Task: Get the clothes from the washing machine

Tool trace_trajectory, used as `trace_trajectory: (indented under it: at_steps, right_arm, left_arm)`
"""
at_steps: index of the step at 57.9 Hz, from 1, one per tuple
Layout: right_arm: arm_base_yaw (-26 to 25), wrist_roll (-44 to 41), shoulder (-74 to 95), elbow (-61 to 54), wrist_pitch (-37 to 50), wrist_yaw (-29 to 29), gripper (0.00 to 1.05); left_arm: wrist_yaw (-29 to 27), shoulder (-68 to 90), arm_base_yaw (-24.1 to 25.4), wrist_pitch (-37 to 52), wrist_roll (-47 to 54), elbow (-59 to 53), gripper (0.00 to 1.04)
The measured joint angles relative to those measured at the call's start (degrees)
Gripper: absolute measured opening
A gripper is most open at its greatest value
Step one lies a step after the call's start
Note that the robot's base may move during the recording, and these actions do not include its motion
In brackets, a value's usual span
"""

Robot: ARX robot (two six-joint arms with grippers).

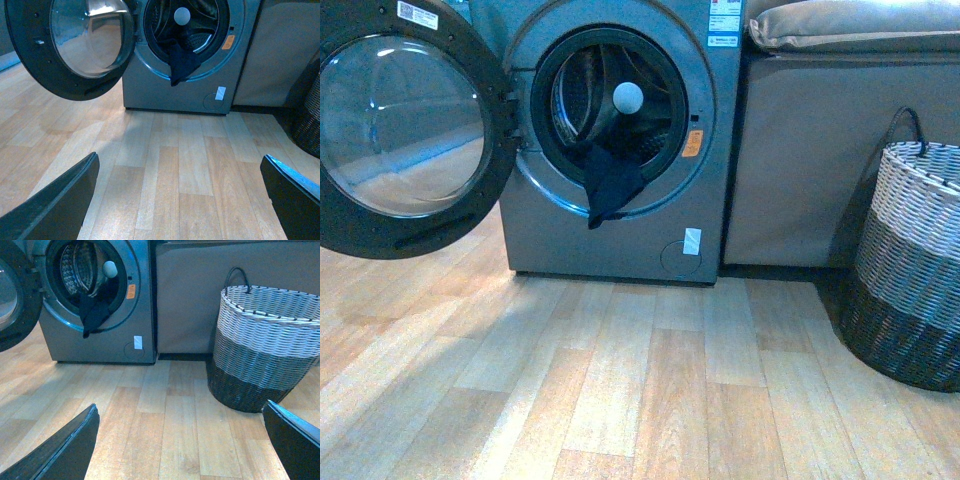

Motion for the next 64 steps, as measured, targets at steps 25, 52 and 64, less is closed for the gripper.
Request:
trace_trajectory:
  at_steps: [25, 52, 64]
  right_arm:
    - [0.0, 0.0, 0.0, 0.0, 0.0, 0.0, 0.97]
    - [0.0, 0.0, 0.0, 0.0, 0.0, -0.1, 0.97]
    - [0.0, 0.0, 0.0, 0.0, 0.0, 0.0, 0.97]
  left_arm:
    - [0.0, 0.0, 0.0, 0.0, 0.0, 0.0, 0.98]
    - [0.0, 0.0, 0.0, 0.0, 0.0, 0.0, 0.98]
    - [-0.1, 0.0, 0.0, 0.0, 0.0, 0.0, 0.98]
